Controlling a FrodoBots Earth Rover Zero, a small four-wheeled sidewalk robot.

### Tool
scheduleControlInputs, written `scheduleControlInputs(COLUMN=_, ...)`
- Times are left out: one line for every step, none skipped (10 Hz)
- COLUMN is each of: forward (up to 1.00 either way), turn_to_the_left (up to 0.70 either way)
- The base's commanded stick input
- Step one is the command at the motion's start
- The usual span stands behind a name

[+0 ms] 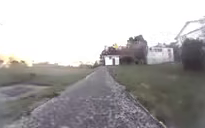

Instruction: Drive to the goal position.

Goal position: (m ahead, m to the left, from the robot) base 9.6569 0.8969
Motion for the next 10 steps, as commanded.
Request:
scheduleControlInputs(forward=1.0, turn_to_the_left=0.0)
scheduleControlInputs(forward=1.0, turn_to_the_left=0.0)
scheduleControlInputs(forward=1.0, turn_to_the_left=0.0)
scheduleControlInputs(forward=1.0, turn_to_the_left=0.0)
scheduleControlInputs(forward=1.0, turn_to_the_left=-0.01)
scheduleControlInputs(forward=1.0, turn_to_the_left=-0.02)
scheduleControlInputs(forward=1.0, turn_to_the_left=-0.02)
scheduleControlInputs(forward=1.0, turn_to_the_left=-0.02)
scheduleControlInputs(forward=1.0, turn_to_the_left=0.0)
scheduleControlInputs(forward=1.0, turn_to_the_left=0.0)
